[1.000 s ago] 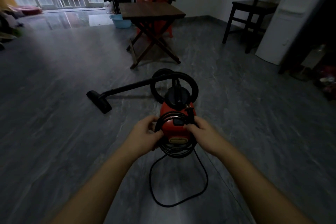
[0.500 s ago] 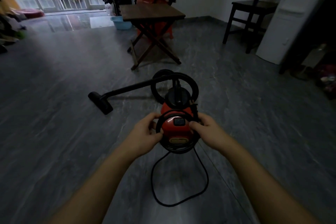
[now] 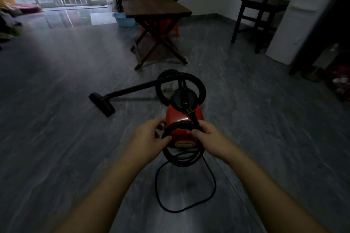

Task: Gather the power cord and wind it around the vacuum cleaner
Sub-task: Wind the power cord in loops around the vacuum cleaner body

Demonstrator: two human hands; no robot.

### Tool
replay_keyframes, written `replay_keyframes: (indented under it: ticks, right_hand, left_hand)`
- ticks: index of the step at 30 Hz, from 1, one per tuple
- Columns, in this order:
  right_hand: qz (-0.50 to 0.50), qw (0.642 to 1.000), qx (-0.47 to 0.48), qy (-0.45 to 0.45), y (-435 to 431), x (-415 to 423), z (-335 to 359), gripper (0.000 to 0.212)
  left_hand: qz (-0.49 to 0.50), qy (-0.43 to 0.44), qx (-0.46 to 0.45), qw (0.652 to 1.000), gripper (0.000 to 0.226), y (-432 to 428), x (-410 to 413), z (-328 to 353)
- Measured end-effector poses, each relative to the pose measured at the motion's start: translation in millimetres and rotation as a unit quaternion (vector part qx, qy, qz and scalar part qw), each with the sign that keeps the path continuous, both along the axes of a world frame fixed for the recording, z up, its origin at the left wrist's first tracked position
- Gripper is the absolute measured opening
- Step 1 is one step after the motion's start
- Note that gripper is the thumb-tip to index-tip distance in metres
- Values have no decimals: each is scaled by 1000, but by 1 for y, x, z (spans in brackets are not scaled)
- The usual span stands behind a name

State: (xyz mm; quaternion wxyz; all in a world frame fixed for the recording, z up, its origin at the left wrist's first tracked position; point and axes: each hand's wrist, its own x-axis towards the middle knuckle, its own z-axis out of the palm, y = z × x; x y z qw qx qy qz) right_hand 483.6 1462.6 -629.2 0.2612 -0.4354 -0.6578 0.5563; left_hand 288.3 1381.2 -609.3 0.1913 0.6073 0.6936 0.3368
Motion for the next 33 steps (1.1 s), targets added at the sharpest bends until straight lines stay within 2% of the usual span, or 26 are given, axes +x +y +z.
replay_keyframes:
  ticks: [2,5,9,12,15,19,21,24,27,30,33]
  right_hand:
    - [21,1000,4,-16,-2,-1,-1,25]
    - [82,996,5,-44,-8,-3,0,24]
    - [110,991,-2,-78,-12,-3,2,18]
    - [109,991,-16,-81,-14,-3,10,12]
    - [114,990,-19,-77,-16,-3,19,9]
    - [99,992,-28,-71,-17,0,23,13]
    - [97,993,-28,-59,-16,0,25,14]
    - [65,997,-34,-8,-15,1,30,17]
    - [23,999,-27,30,-12,6,36,18]
    - [12,1000,-19,22,-11,9,38,15]
    - [18,999,-25,14,-11,8,38,17]
  left_hand:
    - [-29,18,31,999,61,0,3,0]
    - [-85,78,60,991,71,3,2,-1]
    - [-132,154,65,977,64,-3,6,0]
    - [-122,181,73,973,47,-8,6,4]
    - [-113,189,62,973,37,-7,4,4]
    - [-123,170,32,977,41,-6,3,0]
    - [-124,140,29,982,34,-6,2,1]
    - [-101,33,29,994,19,-4,3,3]
    - [-42,-64,50,996,23,0,2,6]
    - [4,-148,39,988,31,2,0,6]
    - [33,-197,18,980,28,3,1,7]
